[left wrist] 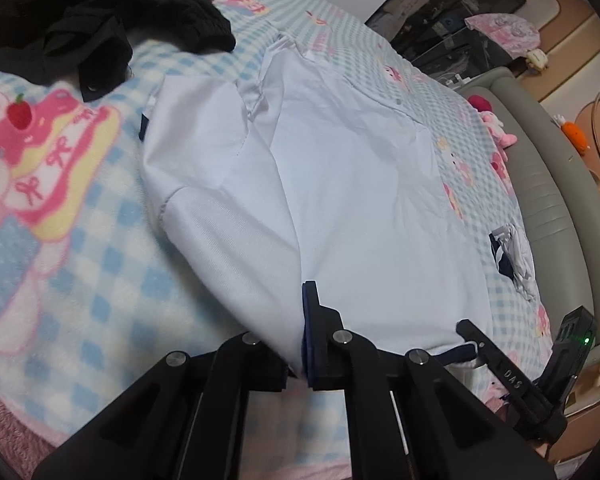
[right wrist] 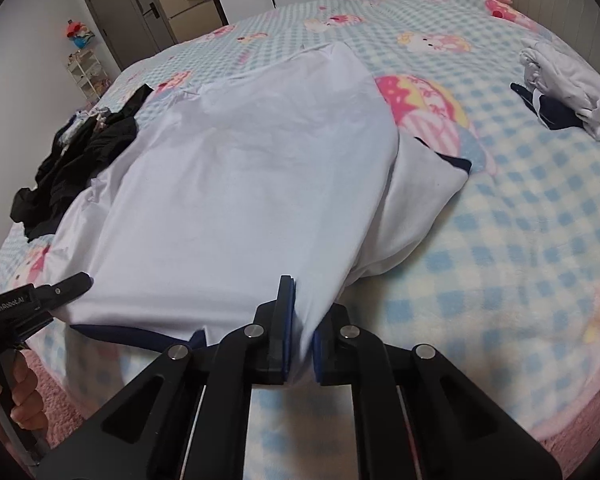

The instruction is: Fold clothes

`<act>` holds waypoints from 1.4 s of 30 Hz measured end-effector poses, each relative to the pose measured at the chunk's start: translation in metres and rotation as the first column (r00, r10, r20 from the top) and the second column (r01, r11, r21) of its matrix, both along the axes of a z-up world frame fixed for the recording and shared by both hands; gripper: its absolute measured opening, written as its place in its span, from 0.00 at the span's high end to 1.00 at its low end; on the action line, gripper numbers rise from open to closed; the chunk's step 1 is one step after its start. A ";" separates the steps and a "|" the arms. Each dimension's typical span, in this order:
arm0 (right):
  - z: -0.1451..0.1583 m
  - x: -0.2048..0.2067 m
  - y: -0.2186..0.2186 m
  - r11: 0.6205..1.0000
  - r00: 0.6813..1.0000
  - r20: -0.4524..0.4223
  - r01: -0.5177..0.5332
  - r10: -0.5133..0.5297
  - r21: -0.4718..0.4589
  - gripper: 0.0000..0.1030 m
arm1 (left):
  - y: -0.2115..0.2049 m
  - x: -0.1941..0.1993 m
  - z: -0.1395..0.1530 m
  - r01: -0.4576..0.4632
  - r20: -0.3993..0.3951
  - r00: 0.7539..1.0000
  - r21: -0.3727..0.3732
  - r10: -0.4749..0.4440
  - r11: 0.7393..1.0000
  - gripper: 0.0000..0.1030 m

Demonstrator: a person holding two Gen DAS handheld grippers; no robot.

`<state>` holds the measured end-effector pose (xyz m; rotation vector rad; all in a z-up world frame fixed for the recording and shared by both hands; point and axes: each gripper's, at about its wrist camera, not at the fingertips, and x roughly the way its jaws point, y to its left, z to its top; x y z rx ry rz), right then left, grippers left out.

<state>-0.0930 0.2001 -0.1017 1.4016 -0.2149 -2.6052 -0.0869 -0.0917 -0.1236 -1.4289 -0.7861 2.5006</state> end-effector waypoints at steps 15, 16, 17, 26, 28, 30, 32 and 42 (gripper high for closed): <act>0.010 0.030 0.024 1.000 1.000 0.001 -0.017 0.017 0.018 0.95 | -0.004 0.027 0.001 -0.001 0.012 1.000 -0.022 0.002 1.000 0.95; 0.008 0.031 0.025 1.000 1.000 0.009 -0.013 0.013 0.020 0.95 | -0.003 0.029 0.005 -0.005 0.004 1.000 -0.037 0.005 0.999 0.95; 0.007 0.032 0.026 1.000 1.000 0.013 -0.010 0.010 0.023 0.95 | -0.002 0.032 0.009 -0.009 -0.005 1.000 -0.053 0.009 0.999 0.95; 0.030 0.039 0.038 0.996 0.996 -0.065 0.070 -0.066 0.061 0.77 | -0.002 0.034 0.026 -0.027 -0.014 1.000 -0.126 0.026 0.992 0.85; 0.029 0.033 0.042 0.998 0.997 -0.030 0.065 -0.065 0.002 0.69 | -0.008 0.030 0.014 -0.046 0.040 0.998 -0.067 0.049 0.997 0.64; 0.023 0.031 0.041 0.998 0.998 0.011 0.056 -0.056 -0.024 0.68 | -0.014 0.030 -0.001 -0.042 0.068 0.997 0.018 0.041 0.999 0.54; 0.013 0.031 0.039 0.999 0.998 0.047 0.040 -0.039 -0.017 0.61 | -0.019 0.027 -0.014 -0.033 0.087 0.996 0.064 0.028 0.997 0.54; -0.024 0.003 0.017 0.992 0.996 0.087 -0.025 0.036 -0.124 0.52 | 0.006 -0.015 -0.015 0.071 0.010 0.997 0.078 -0.072 0.994 0.60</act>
